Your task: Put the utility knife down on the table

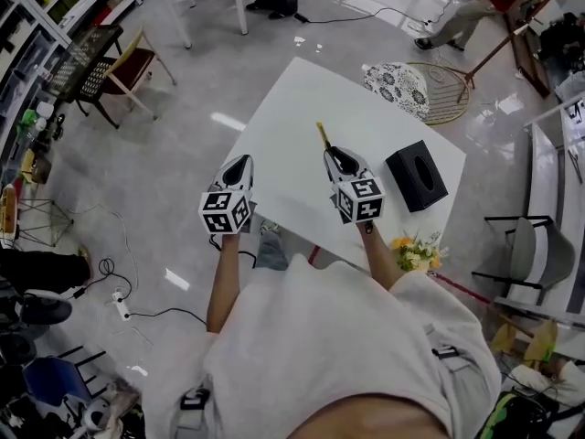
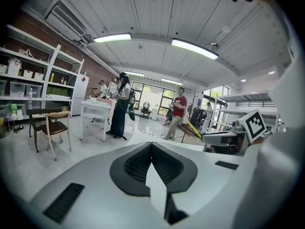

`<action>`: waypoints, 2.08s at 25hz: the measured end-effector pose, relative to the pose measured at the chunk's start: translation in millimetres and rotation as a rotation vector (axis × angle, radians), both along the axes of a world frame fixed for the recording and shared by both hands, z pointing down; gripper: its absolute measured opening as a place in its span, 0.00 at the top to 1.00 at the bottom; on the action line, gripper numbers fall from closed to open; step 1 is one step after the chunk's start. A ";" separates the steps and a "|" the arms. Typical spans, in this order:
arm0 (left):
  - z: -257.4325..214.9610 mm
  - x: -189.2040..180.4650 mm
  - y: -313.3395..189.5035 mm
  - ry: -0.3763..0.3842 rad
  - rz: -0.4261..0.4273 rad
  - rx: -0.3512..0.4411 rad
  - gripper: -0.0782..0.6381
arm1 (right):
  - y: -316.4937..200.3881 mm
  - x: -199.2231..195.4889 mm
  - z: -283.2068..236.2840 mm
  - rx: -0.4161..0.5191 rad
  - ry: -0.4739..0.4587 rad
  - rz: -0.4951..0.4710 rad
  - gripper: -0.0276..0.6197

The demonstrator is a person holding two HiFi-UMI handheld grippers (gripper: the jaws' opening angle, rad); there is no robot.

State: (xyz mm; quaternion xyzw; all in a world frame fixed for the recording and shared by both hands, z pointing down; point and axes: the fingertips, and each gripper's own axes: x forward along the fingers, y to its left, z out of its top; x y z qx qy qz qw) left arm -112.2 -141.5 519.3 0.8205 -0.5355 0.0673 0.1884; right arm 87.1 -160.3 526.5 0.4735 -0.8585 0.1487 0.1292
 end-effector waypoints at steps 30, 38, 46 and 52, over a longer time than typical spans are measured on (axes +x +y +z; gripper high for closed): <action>45.1 -40.3 -154.8 0.020 0.223 -0.119 0.86 | -124.3 -63.6 15.1 -0.088 0.051 0.149 0.83; 61.4 -43.6 -146.6 0.000 0.191 -0.158 0.86 | -128.0 -67.6 37.1 -0.138 0.043 0.102 0.83; 70.1 -55.5 -133.5 -0.018 0.109 -0.191 0.86 | -127.3 -79.0 59.9 -0.187 0.006 0.036 0.83; 80.4 -53.9 -123.2 -0.024 0.076 -0.211 0.86 | -116.3 -78.7 79.3 -0.230 -0.003 0.010 0.83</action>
